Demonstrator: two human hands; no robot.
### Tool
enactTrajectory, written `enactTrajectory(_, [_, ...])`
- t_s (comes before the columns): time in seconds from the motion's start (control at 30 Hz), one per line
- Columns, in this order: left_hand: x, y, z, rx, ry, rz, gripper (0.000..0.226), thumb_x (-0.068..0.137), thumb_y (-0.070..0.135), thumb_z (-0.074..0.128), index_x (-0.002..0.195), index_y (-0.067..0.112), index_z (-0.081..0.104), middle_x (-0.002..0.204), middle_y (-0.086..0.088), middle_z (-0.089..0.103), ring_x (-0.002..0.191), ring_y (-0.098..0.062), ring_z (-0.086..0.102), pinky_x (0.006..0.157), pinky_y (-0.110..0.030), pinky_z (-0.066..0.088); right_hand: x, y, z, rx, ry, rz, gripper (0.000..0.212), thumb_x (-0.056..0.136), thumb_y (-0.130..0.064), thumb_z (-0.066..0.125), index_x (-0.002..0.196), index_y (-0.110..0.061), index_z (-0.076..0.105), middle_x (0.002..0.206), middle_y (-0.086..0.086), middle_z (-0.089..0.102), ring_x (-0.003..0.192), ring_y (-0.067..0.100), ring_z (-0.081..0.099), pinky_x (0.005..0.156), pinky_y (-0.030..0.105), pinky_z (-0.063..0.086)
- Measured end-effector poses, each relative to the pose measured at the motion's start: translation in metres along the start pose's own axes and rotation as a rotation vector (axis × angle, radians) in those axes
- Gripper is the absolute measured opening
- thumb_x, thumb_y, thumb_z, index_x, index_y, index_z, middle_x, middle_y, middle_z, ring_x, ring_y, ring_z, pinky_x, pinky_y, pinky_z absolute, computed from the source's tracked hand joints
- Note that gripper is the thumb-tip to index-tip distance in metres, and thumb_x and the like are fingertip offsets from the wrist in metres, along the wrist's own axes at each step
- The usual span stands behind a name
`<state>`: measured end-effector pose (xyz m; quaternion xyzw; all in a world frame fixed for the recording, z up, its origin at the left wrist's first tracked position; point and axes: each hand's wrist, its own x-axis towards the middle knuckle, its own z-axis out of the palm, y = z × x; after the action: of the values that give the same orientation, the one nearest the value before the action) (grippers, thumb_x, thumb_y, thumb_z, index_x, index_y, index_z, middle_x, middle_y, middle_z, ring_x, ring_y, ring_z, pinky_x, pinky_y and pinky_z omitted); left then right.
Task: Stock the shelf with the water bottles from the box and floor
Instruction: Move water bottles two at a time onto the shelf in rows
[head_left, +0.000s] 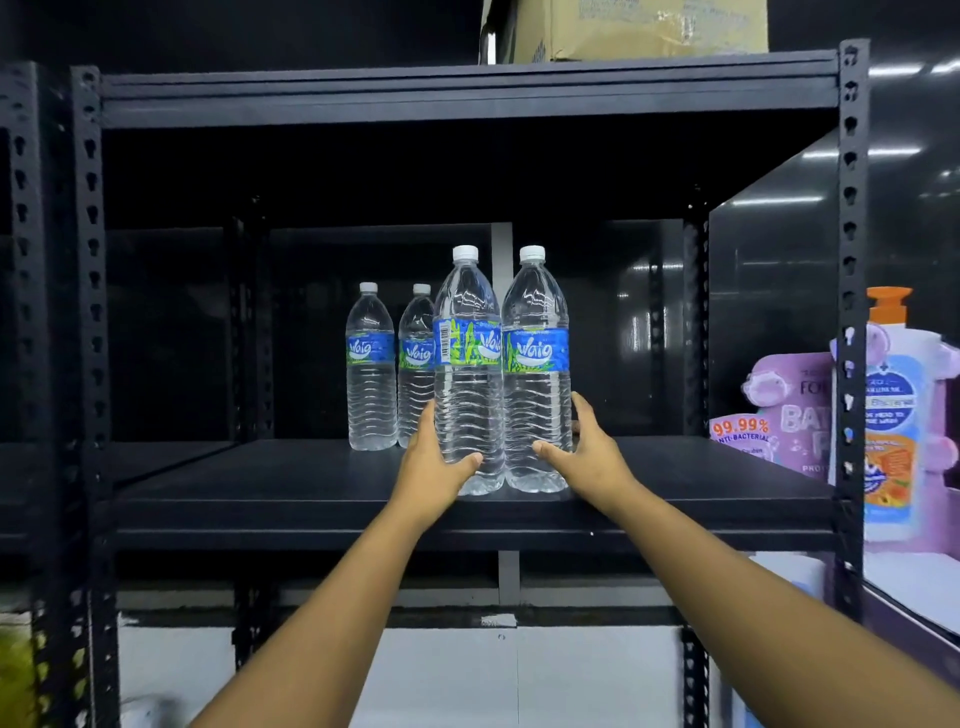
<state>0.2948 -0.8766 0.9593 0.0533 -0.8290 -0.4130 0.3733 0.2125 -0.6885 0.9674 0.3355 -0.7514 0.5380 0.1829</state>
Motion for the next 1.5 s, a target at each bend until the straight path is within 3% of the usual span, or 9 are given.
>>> enactTrajectory(0.27, [0.004,-0.003,0.0,0.011,-0.009,0.014,0.095,0.086,0.03,0.072,0.154,0.03,0.006,0.159,-0.001,0.024,0.144,-0.023,0.027,0.112,-0.039,0.029,0.004,0.006,0.004,-0.031,-0.004,0.017,0.077,0.087,-0.028,0.071,0.149,-0.033,0.024,0.118,-0.014,0.058,0.106,0.001,0.049,0.089,0.019,0.036])
enactTrajectory(0.43, [0.013,-0.009,-0.001,0.011,-0.043,0.01,0.097,0.085,0.033,0.073,0.154,0.032,0.005,0.157,-0.005,0.029,0.142,-0.025,0.032,0.111,-0.04,0.033,0.016,0.02,0.005,-0.053,-0.021,0.06,0.089,0.084,-0.04,0.072,0.153,-0.035,0.015,0.131,-0.008,0.059,0.12,0.011,0.055,0.103,0.031,0.043])
enactTrajectory(0.57, [0.024,-0.011,0.0,0.002,-0.074,-0.007,0.097,0.084,0.031,0.074,0.153,0.033,0.006,0.155,-0.009,0.032,0.139,-0.027,0.035,0.109,-0.04,0.035,0.025,0.028,0.004,-0.078,-0.038,0.059,0.091,0.083,-0.044,0.071,0.152,-0.035,0.013,0.133,-0.004,0.059,0.12,0.013,0.055,0.103,0.033,0.044])
enactTrajectory(0.8, [0.051,-0.019,0.011,0.036,-0.084,-0.028,0.096,0.082,0.031,0.076,0.152,0.031,0.01,0.149,-0.012,0.04,0.135,-0.029,0.04,0.106,-0.039,0.038,0.05,0.044,0.004,-0.126,-0.085,0.039,0.088,0.086,-0.042,0.068,0.152,-0.031,0.01,0.13,-0.002,0.06,0.118,0.016,0.056,0.096,0.029,0.044])
enactTrajectory(1.0, [0.085,-0.035,0.023,0.067,-0.116,-0.059,0.098,0.079,0.032,0.079,0.149,0.034,0.011,0.147,-0.013,0.042,0.133,-0.028,0.042,0.106,-0.038,0.039,0.075,0.054,0.004,-0.114,-0.118,0.035,0.074,0.087,-0.03,0.07,0.144,-0.03,0.023,0.112,-0.008,0.062,0.103,0.011,0.057,0.086,0.023,0.039])
enactTrajectory(1.23, [0.129,-0.054,0.039,0.089,-0.185,-0.062,0.102,0.078,0.031,0.079,0.148,0.028,0.005,0.148,-0.014,0.041,0.135,-0.031,0.039,0.111,-0.046,0.035,0.108,0.072,0.01,-0.124,-0.145,0.016,0.073,0.087,-0.025,0.07,0.144,-0.022,0.024,0.118,-0.004,0.062,0.104,0.012,0.057,0.089,0.023,0.04])
enactTrajectory(1.37, [0.151,-0.063,0.049,0.087,-0.207,-0.05,0.101,0.082,0.026,0.077,0.15,0.021,0.003,0.146,-0.012,0.043,0.135,-0.028,0.04,0.11,-0.038,0.034,0.126,0.08,0.015,-0.123,-0.152,0.027,0.072,0.088,-0.022,0.069,0.144,-0.02,0.024,0.117,-0.003,0.061,0.101,0.012,0.057,0.088,0.022,0.04])
enactTrajectory(1.5, [0.173,-0.074,0.055,0.046,-0.26,-0.079,0.104,0.078,0.025,0.079,0.147,0.033,0.001,0.14,-0.009,0.051,0.127,-0.029,0.049,0.11,-0.045,0.038,0.143,0.09,0.023,-0.148,-0.148,0.061,0.071,0.089,-0.022,0.068,0.143,-0.019,0.023,0.118,0.0,0.062,0.1,0.014,0.058,0.086,0.024,0.042])
